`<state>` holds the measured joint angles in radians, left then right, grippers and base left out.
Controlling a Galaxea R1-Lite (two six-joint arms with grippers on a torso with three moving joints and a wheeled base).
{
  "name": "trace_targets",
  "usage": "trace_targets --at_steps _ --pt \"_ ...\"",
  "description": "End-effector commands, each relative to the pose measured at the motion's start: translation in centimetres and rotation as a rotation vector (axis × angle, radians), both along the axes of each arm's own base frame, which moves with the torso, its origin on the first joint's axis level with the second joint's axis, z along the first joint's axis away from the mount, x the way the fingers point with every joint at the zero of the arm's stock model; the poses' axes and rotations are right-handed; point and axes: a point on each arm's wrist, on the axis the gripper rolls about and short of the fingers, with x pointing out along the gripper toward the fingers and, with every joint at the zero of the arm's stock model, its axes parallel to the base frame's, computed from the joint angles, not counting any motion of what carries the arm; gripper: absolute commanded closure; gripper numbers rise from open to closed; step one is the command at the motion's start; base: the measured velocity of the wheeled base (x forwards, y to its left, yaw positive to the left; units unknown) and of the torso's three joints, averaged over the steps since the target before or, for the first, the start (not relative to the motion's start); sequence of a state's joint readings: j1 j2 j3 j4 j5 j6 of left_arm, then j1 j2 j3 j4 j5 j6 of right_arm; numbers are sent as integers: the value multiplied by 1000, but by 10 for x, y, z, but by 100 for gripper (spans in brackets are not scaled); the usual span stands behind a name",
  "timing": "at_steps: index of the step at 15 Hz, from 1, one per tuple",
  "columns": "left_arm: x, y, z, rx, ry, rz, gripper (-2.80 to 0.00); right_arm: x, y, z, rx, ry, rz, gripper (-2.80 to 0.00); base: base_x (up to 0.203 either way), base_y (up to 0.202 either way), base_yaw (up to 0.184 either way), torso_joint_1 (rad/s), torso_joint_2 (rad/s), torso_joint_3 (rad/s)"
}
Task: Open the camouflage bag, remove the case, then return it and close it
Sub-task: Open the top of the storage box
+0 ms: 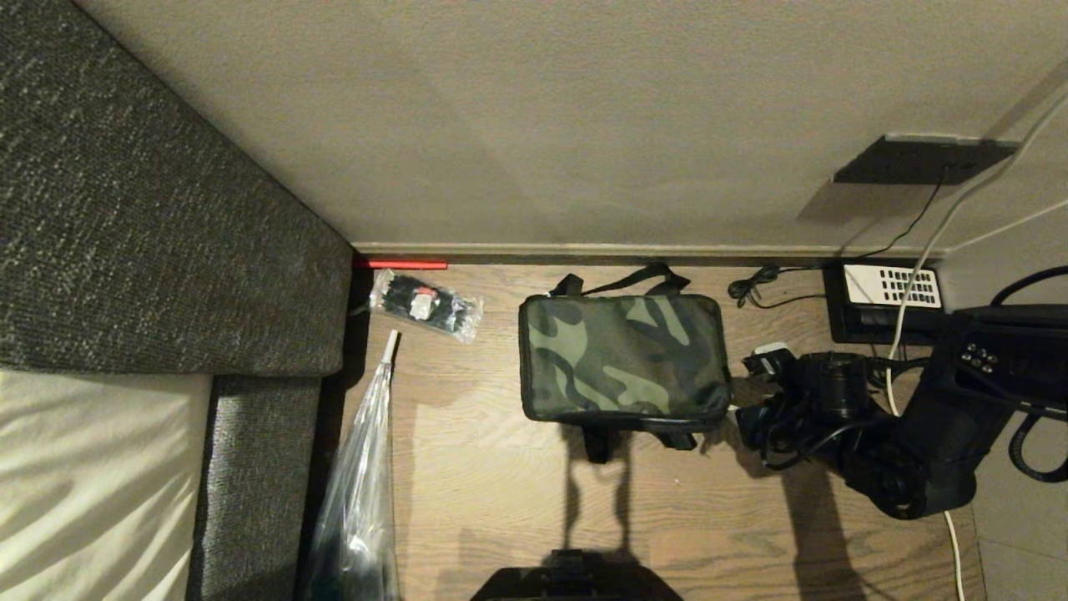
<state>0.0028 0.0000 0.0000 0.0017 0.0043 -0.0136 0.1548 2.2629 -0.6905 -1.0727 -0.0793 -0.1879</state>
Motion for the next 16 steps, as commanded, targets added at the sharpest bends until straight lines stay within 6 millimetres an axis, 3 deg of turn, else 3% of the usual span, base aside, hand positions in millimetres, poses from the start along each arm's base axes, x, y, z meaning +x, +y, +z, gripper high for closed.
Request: trace_targets --at_steps 1,9,12,16 --pt "0 0 0 0 3 1 0 -9 -11 1 6 22 -12 -280 0 0 0 0 0 0" --pt "0 0 0 0 3 1 0 -32 -42 23 321 52 51 -280 0 0 0 0 0 0" --pt "0 0 0 0 2 1 0 -23 -42 38 455 18 43 -280 0 0 0 0 0 0" --pt "0 0 0 0 3 1 0 -7 -44 52 688 19 -198 -280 0 0 0 0 0 0"
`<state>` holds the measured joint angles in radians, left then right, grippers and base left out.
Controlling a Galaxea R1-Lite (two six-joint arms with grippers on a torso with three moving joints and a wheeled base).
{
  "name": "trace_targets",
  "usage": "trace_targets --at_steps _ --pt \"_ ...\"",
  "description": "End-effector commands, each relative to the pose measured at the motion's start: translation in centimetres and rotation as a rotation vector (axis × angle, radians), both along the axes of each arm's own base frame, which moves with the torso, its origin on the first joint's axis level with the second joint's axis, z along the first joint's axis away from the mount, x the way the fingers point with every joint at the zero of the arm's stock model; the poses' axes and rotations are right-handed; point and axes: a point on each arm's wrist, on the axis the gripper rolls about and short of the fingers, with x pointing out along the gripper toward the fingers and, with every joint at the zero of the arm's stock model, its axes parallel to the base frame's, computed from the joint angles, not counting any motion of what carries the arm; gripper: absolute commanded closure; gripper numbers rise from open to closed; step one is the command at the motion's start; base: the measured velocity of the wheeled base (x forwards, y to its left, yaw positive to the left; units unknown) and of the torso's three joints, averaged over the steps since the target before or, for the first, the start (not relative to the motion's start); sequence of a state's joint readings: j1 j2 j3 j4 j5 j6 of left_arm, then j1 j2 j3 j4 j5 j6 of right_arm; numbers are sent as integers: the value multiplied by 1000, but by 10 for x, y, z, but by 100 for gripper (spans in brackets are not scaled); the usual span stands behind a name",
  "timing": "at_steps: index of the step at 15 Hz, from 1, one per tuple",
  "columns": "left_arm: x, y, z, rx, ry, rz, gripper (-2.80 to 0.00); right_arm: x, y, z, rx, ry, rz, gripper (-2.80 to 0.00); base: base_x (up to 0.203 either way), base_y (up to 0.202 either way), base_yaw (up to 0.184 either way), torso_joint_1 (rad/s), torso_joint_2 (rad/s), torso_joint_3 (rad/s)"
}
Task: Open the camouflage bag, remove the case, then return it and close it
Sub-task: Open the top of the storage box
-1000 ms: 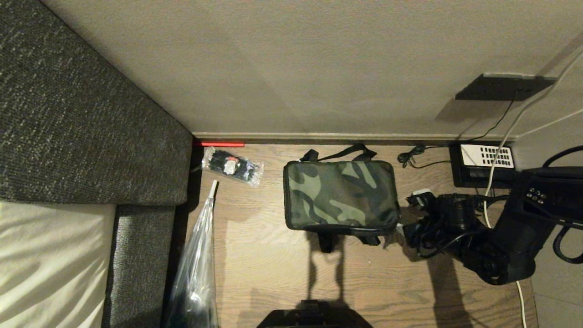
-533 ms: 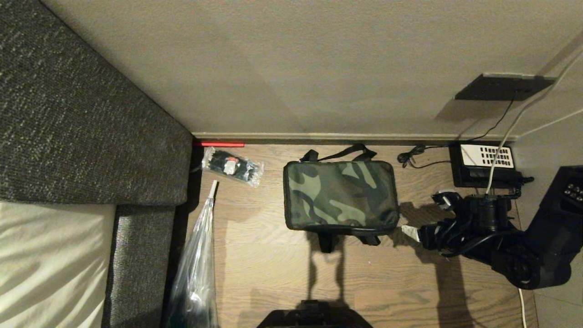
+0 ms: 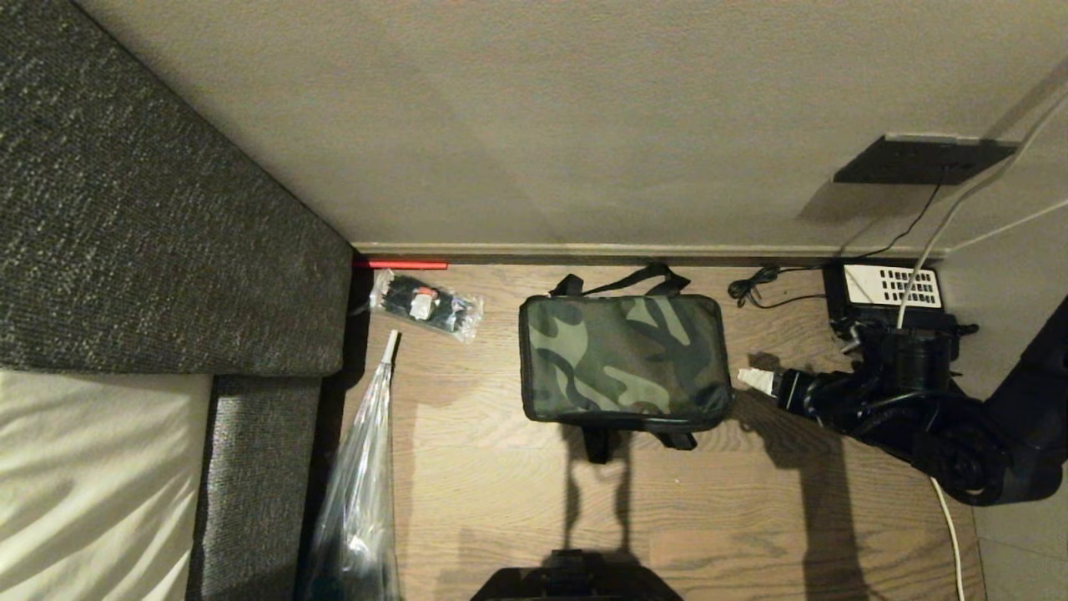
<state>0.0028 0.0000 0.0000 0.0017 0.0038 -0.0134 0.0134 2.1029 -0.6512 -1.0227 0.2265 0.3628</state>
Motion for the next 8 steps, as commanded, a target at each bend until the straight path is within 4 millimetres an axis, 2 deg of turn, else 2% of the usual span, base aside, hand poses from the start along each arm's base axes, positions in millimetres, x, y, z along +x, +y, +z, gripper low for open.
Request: trace_targets --at_steps 1,5,8 --pt "0 0 0 0 1 1 0 6 -1 11 97 52 -127 -280 0 0 0 0 0 0" --pt "0 0 0 0 1 1 0 12 5 19 275 118 -360 -280 0 0 0 0 0 0" --pt "0 0 0 0 3 1 0 17 18 17 315 239 -427 -280 0 0 0 0 0 0"
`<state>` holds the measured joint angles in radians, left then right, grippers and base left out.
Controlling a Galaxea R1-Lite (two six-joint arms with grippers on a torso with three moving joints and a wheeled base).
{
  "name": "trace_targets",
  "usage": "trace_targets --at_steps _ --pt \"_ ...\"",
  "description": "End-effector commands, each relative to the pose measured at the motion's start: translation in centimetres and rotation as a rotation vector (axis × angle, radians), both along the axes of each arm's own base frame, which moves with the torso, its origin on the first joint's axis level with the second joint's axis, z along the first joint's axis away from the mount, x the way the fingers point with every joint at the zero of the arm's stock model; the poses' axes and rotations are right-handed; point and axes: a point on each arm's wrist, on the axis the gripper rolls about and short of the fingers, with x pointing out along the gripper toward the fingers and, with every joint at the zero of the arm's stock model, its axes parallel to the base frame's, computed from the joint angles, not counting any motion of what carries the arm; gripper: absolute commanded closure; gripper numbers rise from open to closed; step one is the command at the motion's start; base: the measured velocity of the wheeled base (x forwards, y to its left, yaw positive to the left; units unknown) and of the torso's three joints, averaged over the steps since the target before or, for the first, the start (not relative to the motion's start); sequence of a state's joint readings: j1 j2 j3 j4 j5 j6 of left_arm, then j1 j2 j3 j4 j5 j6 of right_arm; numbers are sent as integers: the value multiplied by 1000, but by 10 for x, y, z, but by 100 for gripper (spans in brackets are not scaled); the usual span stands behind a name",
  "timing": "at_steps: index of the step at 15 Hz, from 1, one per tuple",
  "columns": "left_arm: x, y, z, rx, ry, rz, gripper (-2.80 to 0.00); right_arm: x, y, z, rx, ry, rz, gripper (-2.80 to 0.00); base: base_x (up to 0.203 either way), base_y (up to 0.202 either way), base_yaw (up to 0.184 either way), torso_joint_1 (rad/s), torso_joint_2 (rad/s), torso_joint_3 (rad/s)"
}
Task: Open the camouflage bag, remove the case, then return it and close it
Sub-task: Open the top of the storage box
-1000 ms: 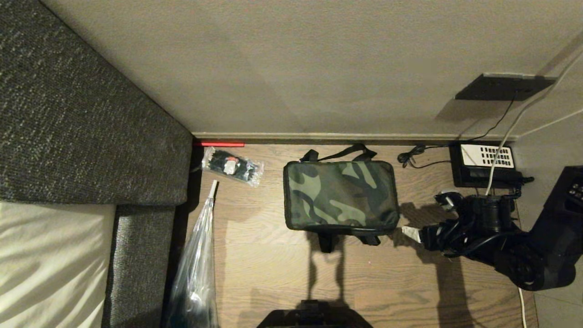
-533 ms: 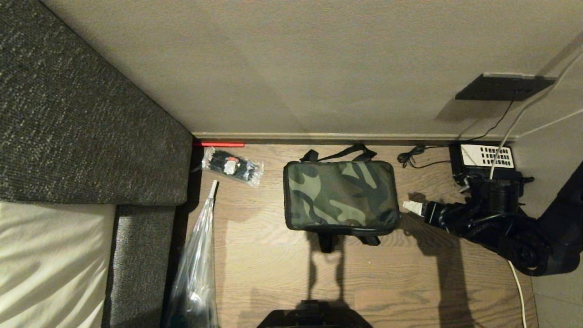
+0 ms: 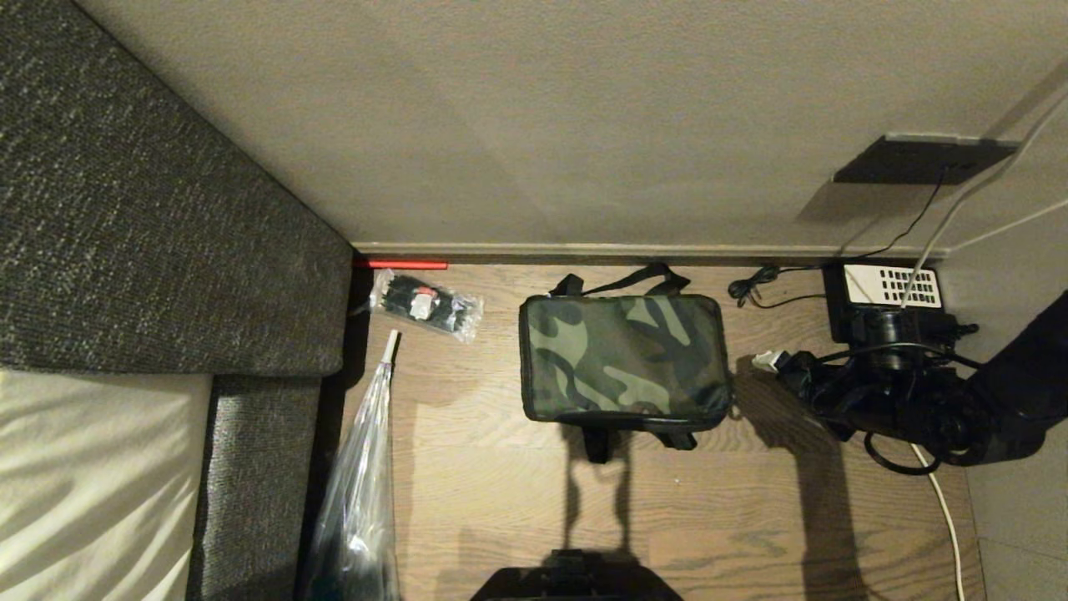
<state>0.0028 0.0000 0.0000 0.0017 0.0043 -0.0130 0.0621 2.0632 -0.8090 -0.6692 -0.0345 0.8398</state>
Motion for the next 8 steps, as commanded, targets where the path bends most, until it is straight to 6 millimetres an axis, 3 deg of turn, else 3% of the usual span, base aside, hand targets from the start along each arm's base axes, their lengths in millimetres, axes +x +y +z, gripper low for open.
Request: trace_targets --at_steps 1,5,8 --pt "0 0 0 -1 2 1 0 11 12 6 77 53 -50 -280 0 0 0 0 0 0" --pt "0 0 0 -1 2 1 0 27 34 -4 174 128 -111 -280 0 0 0 0 0 0" --pt "0 0 0 -1 1 1 0 34 50 -13 138 136 -117 -280 0 0 0 0 0 0"
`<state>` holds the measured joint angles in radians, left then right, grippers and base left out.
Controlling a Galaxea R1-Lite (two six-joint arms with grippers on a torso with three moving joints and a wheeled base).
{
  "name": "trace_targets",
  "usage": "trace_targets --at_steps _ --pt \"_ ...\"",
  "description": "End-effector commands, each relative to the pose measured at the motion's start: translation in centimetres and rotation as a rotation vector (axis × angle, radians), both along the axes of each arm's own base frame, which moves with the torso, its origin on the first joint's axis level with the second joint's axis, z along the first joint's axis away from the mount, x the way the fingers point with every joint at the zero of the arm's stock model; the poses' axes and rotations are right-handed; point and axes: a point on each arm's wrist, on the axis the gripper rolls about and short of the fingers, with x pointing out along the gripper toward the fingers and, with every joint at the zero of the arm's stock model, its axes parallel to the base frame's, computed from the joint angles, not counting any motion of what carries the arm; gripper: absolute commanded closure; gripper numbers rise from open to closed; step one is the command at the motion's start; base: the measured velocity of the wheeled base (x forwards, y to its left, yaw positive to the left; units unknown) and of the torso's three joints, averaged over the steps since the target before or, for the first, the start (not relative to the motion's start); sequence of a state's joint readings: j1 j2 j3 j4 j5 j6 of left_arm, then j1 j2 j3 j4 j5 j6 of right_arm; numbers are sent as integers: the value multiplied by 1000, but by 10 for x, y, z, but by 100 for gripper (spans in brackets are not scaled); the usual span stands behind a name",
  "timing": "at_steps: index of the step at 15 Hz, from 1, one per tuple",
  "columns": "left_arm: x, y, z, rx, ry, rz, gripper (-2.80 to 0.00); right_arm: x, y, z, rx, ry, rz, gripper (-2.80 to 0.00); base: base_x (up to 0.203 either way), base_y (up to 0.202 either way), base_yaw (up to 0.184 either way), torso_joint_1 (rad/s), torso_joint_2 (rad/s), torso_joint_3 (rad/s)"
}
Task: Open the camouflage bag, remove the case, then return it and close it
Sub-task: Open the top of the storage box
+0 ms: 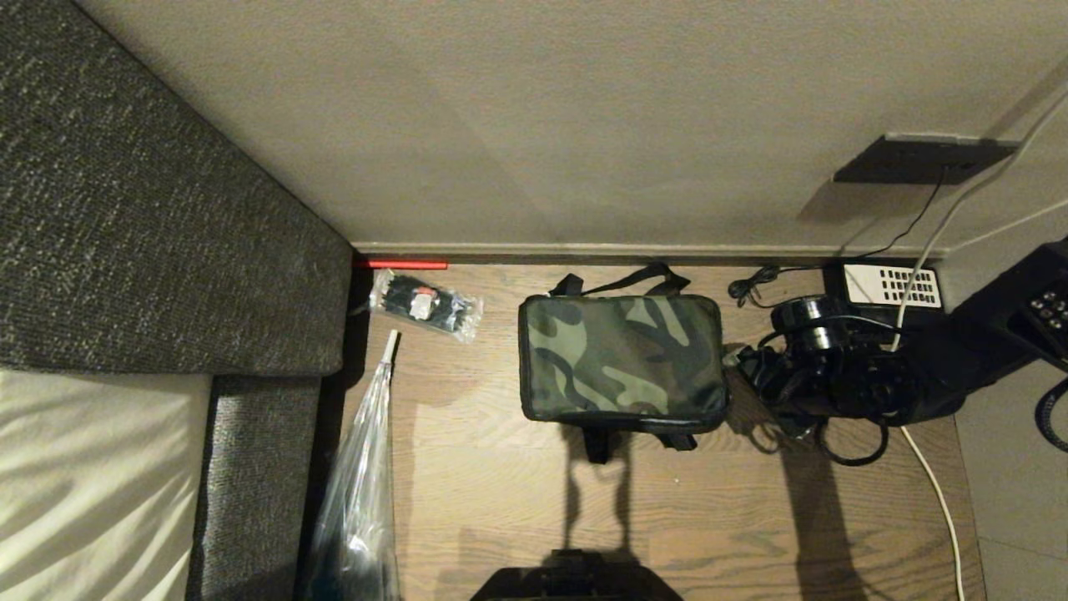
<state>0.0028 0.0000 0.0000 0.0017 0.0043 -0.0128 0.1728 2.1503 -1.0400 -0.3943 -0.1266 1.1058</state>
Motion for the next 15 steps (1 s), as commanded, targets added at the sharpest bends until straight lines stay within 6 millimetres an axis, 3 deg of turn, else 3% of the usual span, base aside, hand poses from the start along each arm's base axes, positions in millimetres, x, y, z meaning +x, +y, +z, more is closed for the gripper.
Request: trace_targets --at_steps 1,7,15 --pt "0 0 0 -1 3 1 0 6 7 -11 0 15 2 -280 0 0 0 0 0 0" --pt "0 0 0 -1 3 1 0 12 3 -13 -65 1 58 -280 0 0 0 0 0 0" --pt "0 0 0 -1 3 1 0 8 -71 7 -556 -38 483 -280 0 0 0 0 0 0"
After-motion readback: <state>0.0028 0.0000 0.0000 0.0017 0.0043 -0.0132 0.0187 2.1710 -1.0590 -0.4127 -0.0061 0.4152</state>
